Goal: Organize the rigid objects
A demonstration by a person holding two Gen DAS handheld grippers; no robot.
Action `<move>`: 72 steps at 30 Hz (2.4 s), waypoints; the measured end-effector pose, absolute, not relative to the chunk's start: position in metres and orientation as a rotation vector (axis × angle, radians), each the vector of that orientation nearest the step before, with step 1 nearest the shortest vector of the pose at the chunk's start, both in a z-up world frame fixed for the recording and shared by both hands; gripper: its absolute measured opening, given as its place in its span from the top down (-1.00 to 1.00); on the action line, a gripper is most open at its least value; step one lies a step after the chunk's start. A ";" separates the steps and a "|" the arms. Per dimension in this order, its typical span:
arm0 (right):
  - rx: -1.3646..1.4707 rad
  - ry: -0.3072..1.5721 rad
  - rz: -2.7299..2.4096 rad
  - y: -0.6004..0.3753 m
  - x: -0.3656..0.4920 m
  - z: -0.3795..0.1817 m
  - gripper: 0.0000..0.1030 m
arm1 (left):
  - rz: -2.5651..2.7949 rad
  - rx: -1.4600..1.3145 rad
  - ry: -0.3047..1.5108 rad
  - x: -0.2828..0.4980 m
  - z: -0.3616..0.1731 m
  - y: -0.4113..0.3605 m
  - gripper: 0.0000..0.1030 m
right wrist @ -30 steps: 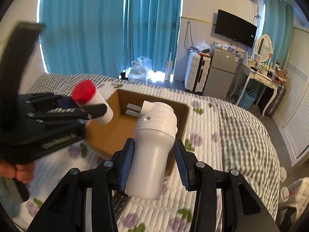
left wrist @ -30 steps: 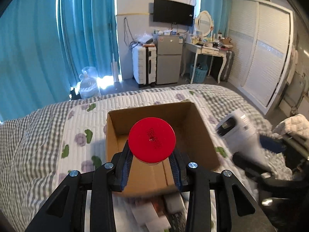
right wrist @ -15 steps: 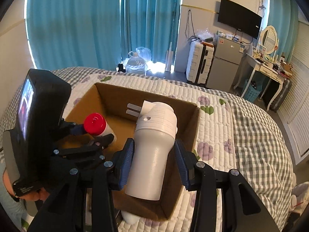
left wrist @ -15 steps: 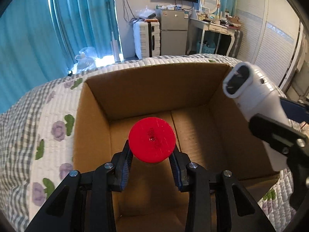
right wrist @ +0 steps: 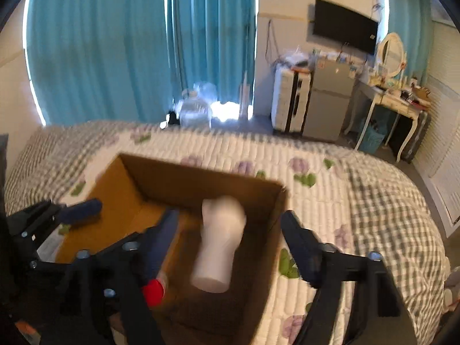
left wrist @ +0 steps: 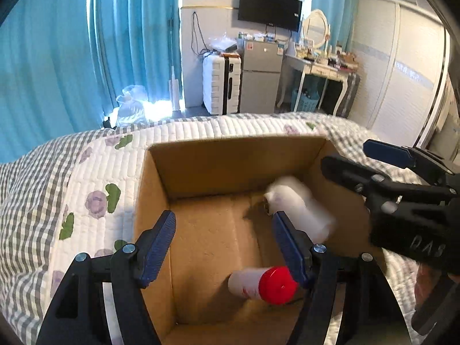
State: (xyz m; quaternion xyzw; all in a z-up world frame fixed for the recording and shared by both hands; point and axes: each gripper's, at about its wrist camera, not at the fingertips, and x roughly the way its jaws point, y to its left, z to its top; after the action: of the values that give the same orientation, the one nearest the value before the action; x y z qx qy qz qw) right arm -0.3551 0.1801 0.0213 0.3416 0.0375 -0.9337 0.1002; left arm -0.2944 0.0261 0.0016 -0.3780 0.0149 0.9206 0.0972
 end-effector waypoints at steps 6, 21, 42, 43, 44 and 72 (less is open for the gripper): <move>0.980 0.074 -2.833 0.195 -0.315 0.061 -0.46 | 2.765 -1.068 0.057 -0.250 0.036 0.020 -0.40; 0.947 0.149 -2.884 0.204 -0.157 0.132 -0.67 | 2.889 -1.033 0.141 -0.106 0.102 -0.004 -0.49; 1.318 0.122 -2.653 0.158 -0.156 -0.069 -0.69 | 2.907 -1.288 -0.021 -0.106 -0.038 -0.022 -0.49; 1.347 0.132 -2.631 0.154 -0.160 -0.079 -0.69 | 2.900 -1.301 -0.032 -0.108 -0.044 -0.023 -0.49; 1.380 0.164 -2.612 0.148 -0.164 -0.089 -0.69 | 2.892 -1.317 -0.042 -0.110 -0.050 -0.025 -0.49; 1.428 0.058 -2.575 0.169 -0.157 -0.119 0.21 | 2.782 -1.476 0.109 -0.104 -0.085 -0.006 -0.49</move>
State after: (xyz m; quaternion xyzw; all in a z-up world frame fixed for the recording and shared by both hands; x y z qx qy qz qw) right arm -0.1569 0.1694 -0.1188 0.4826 0.0197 -0.8701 0.0980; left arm -0.1041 -0.0059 -0.0849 -0.4684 0.0345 0.8828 -0.0049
